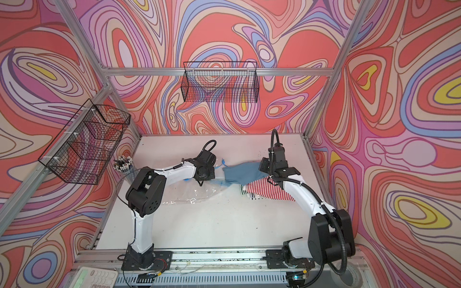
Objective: Take the tank top out of the vacuum bag
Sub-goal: Take out the tank top from the vacuum bag.
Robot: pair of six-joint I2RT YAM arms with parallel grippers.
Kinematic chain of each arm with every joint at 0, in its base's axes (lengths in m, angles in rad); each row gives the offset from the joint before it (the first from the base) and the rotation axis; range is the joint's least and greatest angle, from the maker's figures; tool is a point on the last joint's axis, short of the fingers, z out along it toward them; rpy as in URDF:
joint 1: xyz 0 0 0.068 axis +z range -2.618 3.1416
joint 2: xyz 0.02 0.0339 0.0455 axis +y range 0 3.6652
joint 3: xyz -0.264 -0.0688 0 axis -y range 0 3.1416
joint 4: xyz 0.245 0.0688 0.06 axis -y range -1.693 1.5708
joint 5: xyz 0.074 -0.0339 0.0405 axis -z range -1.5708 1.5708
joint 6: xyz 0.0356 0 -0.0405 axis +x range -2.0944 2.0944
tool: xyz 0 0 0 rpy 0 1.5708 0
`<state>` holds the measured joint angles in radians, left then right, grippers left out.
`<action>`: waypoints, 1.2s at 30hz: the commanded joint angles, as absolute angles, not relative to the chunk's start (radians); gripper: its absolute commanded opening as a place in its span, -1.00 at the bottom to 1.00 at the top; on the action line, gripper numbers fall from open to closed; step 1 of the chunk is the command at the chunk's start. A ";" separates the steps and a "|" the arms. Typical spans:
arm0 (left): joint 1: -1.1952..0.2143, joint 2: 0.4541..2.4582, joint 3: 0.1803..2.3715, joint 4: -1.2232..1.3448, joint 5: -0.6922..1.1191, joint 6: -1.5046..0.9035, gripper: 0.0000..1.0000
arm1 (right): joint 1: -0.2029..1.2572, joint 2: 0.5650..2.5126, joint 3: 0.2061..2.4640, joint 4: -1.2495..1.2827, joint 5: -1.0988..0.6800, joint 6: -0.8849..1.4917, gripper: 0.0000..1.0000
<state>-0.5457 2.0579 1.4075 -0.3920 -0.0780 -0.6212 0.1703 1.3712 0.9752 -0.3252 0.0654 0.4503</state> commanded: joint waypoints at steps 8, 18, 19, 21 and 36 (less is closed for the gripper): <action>-0.536 2.092 1.387 -0.433 -0.085 -0.602 -0.97 | 0.058 1.332 0.983 -0.371 0.110 0.383 -1.00; -0.534 2.072 1.370 -0.431 -0.083 -0.594 -0.97 | -0.087 1.272 0.957 -0.398 0.095 0.347 -1.00; -0.534 2.071 1.370 -0.429 -0.084 -0.593 -0.98 | -0.098 1.273 0.957 -0.398 0.091 0.346 -1.00; -0.534 2.073 1.370 -0.429 -0.085 -0.592 -0.98 | -0.121 1.278 0.957 -0.398 0.077 0.342 -1.00; -0.534 2.055 1.364 -0.438 -0.089 -0.583 -0.98 | -0.138 1.338 0.972 -0.259 0.017 0.342 -1.00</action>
<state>-0.5430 2.0563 1.3960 -0.3786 -0.0753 -0.5953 -0.1307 1.3136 0.9543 -0.3279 0.0402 0.3420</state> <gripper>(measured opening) 0.047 0.050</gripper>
